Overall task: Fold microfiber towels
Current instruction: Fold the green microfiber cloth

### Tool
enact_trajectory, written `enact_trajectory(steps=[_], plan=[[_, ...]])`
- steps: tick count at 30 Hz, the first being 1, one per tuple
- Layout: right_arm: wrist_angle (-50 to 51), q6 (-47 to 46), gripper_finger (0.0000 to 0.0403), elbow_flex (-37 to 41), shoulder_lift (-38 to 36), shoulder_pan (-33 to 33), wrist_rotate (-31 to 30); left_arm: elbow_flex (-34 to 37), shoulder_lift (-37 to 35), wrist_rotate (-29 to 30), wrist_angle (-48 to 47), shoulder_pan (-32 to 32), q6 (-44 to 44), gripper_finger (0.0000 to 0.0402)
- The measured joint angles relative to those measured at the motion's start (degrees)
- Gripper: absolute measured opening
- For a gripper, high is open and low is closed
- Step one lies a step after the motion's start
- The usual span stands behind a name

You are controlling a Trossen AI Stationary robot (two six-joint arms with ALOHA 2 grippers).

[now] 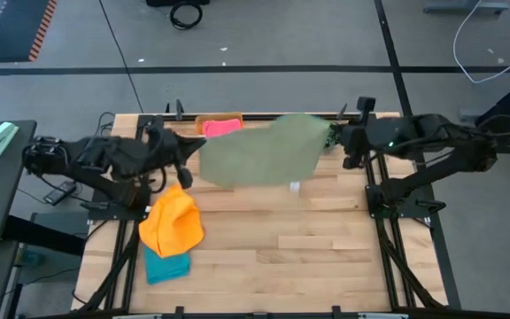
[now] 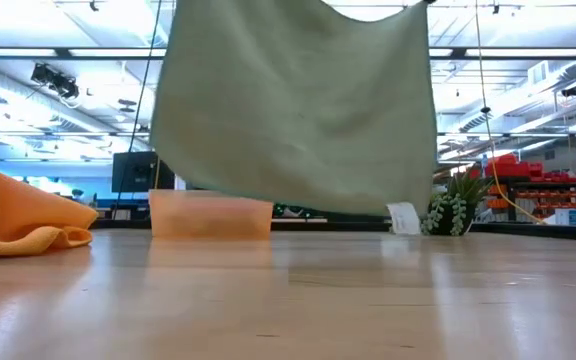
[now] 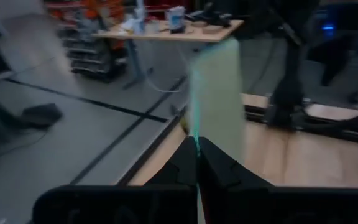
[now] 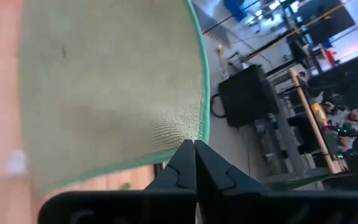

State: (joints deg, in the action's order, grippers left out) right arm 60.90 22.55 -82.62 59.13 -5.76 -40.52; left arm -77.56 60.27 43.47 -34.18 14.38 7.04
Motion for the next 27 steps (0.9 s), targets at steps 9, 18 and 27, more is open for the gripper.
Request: enact_trajectory(steps=[9, 18, 27], plan=[[8.21, -24.21, 0.0000, 4.18, 0.61, -9.49, 21.33, 6.15, 4.09, -20.95, -4.28, 2.39, 14.85, 0.0006], [-23.91, -55.55, 0.0000, 40.32, 3.97, -36.13, 26.93, 36.07, 14.67, -21.93, 33.33, 18.56, 39.37, 0.0006], [-37.98, -74.65, 0.0002, 46.06, 14.53, -44.11, 25.88, 43.58, 24.17, -21.72, 45.88, 23.04, 55.71, 0.0007]])
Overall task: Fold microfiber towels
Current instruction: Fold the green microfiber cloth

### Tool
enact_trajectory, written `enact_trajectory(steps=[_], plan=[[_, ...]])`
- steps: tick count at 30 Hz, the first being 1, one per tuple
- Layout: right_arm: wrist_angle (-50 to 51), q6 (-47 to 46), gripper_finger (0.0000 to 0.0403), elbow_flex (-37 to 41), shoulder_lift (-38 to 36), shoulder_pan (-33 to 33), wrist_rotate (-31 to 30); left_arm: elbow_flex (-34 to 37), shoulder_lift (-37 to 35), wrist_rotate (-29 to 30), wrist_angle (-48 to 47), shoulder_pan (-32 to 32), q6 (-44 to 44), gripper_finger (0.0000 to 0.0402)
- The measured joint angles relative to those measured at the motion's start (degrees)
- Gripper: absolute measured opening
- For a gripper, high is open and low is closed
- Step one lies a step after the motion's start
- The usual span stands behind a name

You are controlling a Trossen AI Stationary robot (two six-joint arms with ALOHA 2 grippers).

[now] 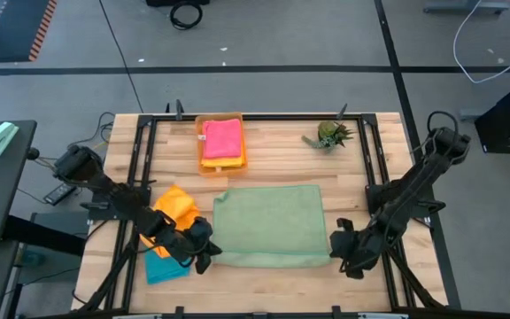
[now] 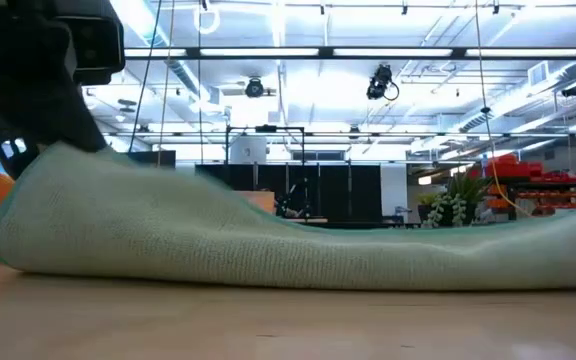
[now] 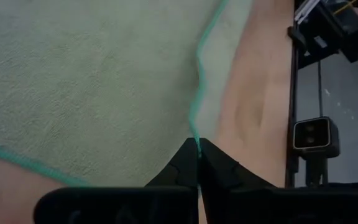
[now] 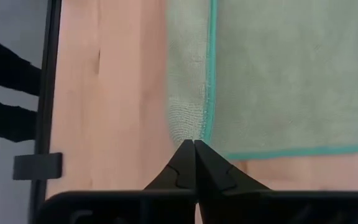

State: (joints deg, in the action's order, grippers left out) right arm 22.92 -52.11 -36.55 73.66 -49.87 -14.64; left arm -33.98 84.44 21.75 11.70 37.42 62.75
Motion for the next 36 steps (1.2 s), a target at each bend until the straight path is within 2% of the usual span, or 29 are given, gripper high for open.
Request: enact_trajectory(steps=[6, 9, 11, 18, 22, 26, 29, 32, 36], plan=[[-0.15, -2.07, 0.0016, -0.59, 0.27, -0.11, 1.86, -0.02, -0.04, -0.28, 0.22, -0.66, -0.34, 0.0039], [-0.26, -0.74, 0.0007, -0.64, -0.75, -0.15, 1.26, -0.02, -0.04, -1.01, 0.25, -0.65, -1.24, 0.0027], [-0.15, -0.43, 0.0003, -0.64, -1.29, -0.15, -1.54, -0.02, -0.05, -1.05, 0.38, -0.62, -2.52, 0.0010], [5.60, -0.39, 0.0002, -0.66, -5.92, 2.02, -11.69, -0.04, -1.95, 1.35, -2.77, -1.84, -4.72, 0.0007], [14.53, -1.54, 0.0002, -0.66, -9.74, 6.37, -15.24, 0.02, -5.71, 7.91, -10.89, -4.33, -4.97, 0.0006], [22.29, -0.36, 0.0002, -0.63, -11.19, 12.41, -15.38, -0.11, -9.45, 14.69, -19.77, -7.98, -6.63, 0.0006], [23.95, 2.21, 0.0001, 0.16, -10.97, 17.23, -15.40, 0.00, -9.45, 15.49, -23.26, -12.28, -8.85, 0.0006], [23.49, 4.41, 0.0001, 1.52, -10.31, 22.48, -15.59, 0.00, -8.94, 15.65, -22.92, -16.96, -12.67, 0.0006], [19.07, 9.47, 0.0001, 4.00, -9.29, 29.16, -15.00, -0.04, -8.79, 13.04, -22.19, -22.14, -15.29, 0.0006]])
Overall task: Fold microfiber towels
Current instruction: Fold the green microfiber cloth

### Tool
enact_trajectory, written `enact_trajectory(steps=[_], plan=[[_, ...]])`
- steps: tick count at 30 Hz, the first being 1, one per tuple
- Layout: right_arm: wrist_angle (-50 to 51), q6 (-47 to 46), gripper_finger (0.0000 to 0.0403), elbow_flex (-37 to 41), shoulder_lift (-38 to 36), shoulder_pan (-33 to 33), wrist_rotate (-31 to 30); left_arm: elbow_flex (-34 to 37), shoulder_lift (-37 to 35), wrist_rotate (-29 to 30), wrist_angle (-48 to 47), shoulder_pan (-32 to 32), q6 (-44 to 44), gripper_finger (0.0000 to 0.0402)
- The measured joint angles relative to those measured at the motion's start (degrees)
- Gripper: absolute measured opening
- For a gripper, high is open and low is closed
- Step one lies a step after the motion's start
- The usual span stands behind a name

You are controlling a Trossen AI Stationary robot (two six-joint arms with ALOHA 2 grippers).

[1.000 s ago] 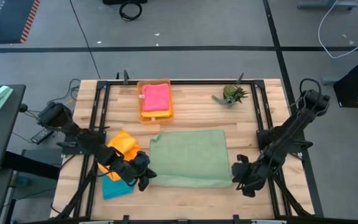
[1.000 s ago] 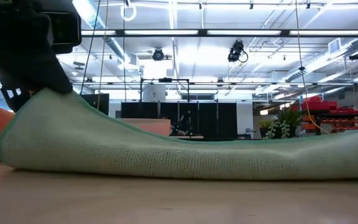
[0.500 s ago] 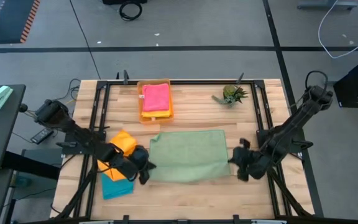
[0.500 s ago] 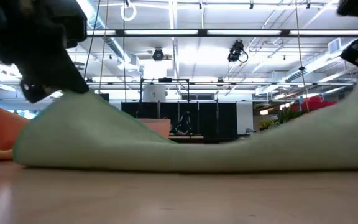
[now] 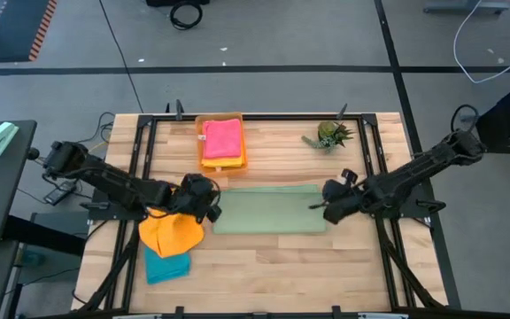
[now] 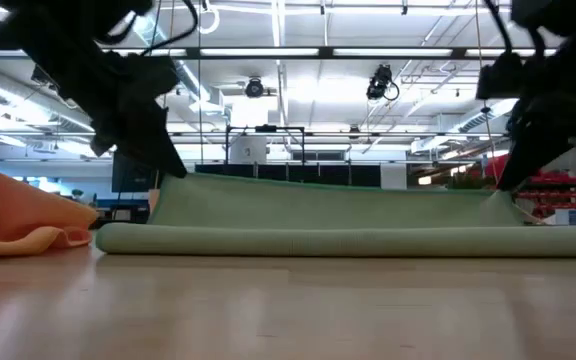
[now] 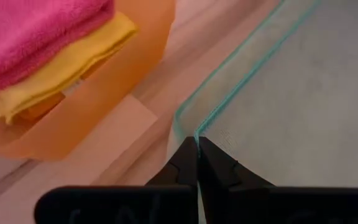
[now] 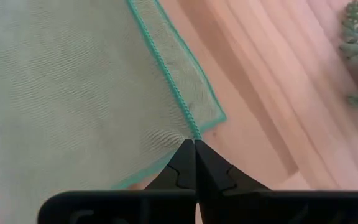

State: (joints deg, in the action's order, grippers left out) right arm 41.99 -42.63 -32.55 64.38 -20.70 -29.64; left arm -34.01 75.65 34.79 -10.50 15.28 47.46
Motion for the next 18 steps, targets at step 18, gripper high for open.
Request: enact_trajectory(steps=[18], plan=[[-7.05, 3.16, 0.0077, 1.12, 1.79, 14.51, 8.74, -0.01, 0.16, -4.74, -0.51, -2.37, 1.64, 0.0097]])
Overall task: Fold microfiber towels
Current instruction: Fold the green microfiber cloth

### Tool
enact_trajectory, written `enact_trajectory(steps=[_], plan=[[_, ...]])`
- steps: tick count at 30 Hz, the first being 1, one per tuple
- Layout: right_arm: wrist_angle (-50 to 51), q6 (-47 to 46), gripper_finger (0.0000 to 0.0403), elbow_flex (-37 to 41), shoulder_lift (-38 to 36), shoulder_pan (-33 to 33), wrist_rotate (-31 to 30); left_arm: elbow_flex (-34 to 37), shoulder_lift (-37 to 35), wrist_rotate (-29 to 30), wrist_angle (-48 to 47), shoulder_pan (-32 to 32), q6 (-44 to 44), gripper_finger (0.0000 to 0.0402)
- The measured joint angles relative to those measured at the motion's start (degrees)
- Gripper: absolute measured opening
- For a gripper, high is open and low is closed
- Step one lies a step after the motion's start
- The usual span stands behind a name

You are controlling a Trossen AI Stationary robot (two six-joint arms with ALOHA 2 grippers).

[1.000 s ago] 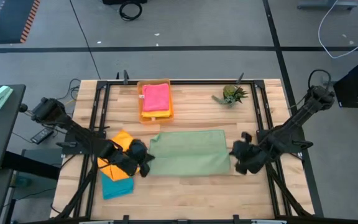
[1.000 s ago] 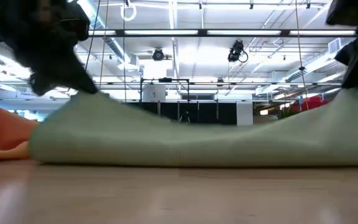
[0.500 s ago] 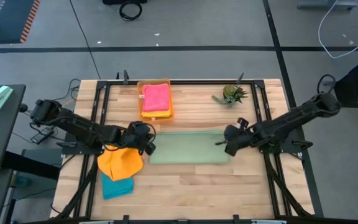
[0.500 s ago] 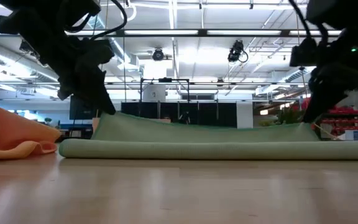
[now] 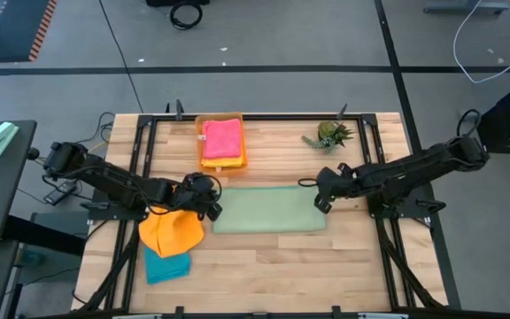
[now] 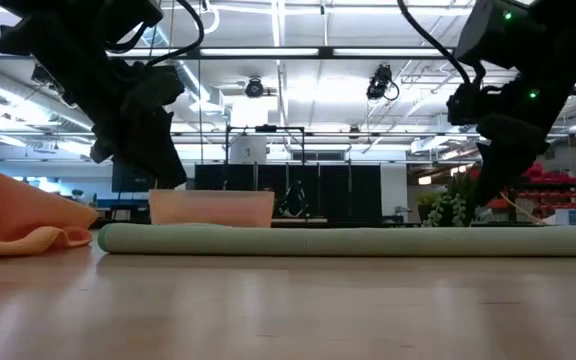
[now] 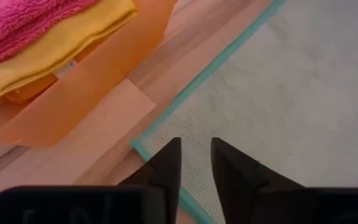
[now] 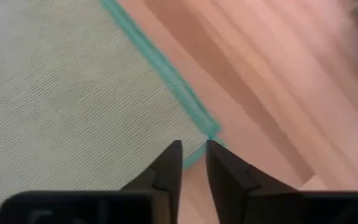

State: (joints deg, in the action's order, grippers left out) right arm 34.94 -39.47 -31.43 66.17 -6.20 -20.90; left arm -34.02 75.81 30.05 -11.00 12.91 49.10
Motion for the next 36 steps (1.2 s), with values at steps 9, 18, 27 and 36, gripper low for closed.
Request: enact_trajectory(steps=[9, 18, 27, 36], plan=[[0.91, -9.29, 0.0153, -5.97, -3.08, -2.68, 10.24, -0.09, 1.14, -9.92, 11.40, 4.41, -1.04, 0.0117], [-6.87, -35.59, 0.0022, -3.49, 7.66, -22.09, -0.32, 0.03, 16.74, -10.15, 16.58, 10.57, 8.03, 0.0009], [-5.99, -37.42, 0.0005, -3.85, 19.41, -22.70, 4.08, -2.95, 25.24, -15.82, 31.92, 12.39, 13.53, 0.0006], [5.58, -25.94, 0.0003, -5.62, 11.52, -11.82, -6.07, -16.80, 25.51, -20.62, 34.07, 9.99, -4.17, 0.0034]])
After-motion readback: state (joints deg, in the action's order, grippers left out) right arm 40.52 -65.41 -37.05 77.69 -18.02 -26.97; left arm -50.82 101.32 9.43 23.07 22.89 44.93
